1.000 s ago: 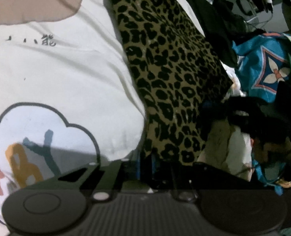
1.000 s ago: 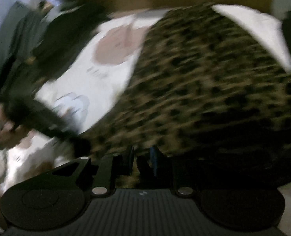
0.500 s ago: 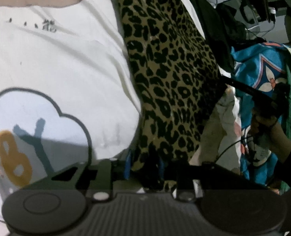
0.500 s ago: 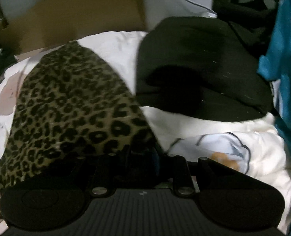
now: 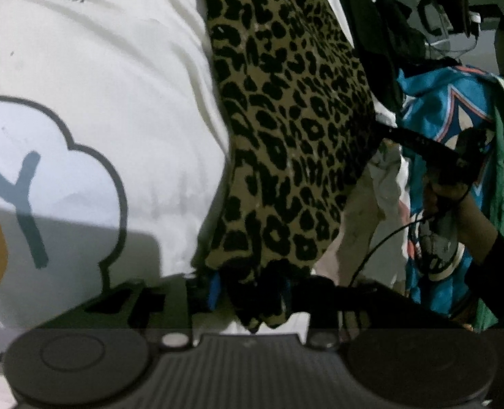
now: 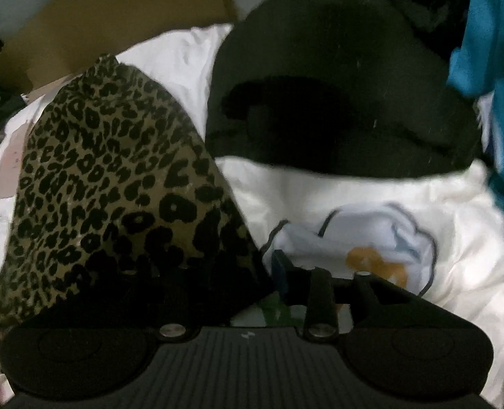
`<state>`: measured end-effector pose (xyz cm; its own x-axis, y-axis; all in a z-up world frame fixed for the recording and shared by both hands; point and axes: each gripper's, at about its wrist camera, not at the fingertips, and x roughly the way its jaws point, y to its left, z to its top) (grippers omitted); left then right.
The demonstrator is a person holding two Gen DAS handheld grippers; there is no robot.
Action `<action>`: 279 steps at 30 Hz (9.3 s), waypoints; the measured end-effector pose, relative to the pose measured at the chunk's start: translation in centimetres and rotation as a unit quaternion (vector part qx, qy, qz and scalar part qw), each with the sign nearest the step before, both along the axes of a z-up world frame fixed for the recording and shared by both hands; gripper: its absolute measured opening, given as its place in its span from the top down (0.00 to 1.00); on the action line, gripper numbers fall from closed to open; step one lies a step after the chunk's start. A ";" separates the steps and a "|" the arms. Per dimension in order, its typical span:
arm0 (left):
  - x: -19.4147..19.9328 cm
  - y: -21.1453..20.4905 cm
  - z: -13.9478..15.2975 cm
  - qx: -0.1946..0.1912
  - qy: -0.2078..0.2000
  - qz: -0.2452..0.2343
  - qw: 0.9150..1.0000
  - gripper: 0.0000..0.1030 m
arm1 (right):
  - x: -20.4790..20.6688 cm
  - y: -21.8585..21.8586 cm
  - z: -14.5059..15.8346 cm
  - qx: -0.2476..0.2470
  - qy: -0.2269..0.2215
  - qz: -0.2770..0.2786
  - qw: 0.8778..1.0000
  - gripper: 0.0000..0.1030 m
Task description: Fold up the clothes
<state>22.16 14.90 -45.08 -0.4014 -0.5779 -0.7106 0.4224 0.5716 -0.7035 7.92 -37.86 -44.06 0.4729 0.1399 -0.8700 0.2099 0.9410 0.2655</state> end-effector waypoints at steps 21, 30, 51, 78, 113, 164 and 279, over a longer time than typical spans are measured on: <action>0.7 0.8 0.1 -0.001 0.037 0.036 0.999 0.93 | -0.6 -0.9 2.1 0.059 0.001 -0.002 0.998 0.94; 1.9 2.1 3.3 -0.008 0.007 0.022 1.000 0.94 | -1.7 -0.5 3.2 0.106 0.006 -0.022 0.994 0.95; 4.9 6.1 6.2 0.056 -0.046 -0.036 0.997 0.95 | -7.0 5.8 1.0 0.231 0.083 -0.005 0.969 0.95; 8.6 1.4 7.6 0.106 -0.163 0.042 0.980 0.62 | -4.5 6.2 3.4 0.122 0.018 0.054 0.991 0.75; 12.7 -20.7 6.1 -0.026 -0.296 -0.024 0.955 0.90 | 9.7 6.4 -0.5 0.173 0.006 0.035 0.984 0.74; 14.7 -19.8 5.6 -0.033 -0.349 0.013 0.936 0.96 | 15.8 9.9 4.6 0.049 -0.097 0.129 0.986 0.82; 9.3 -8.2 5.4 0.124 -0.324 0.003 0.938 0.91 | 5.8 10.8 1.5 0.024 0.031 0.131 0.991 0.61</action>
<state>31.50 6.73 -39.65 0.1643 -0.3632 -0.9171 0.7108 0.6882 -0.1452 13.69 -27.02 -42.54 0.3611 0.2927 -0.8854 -0.0229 0.9520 0.3053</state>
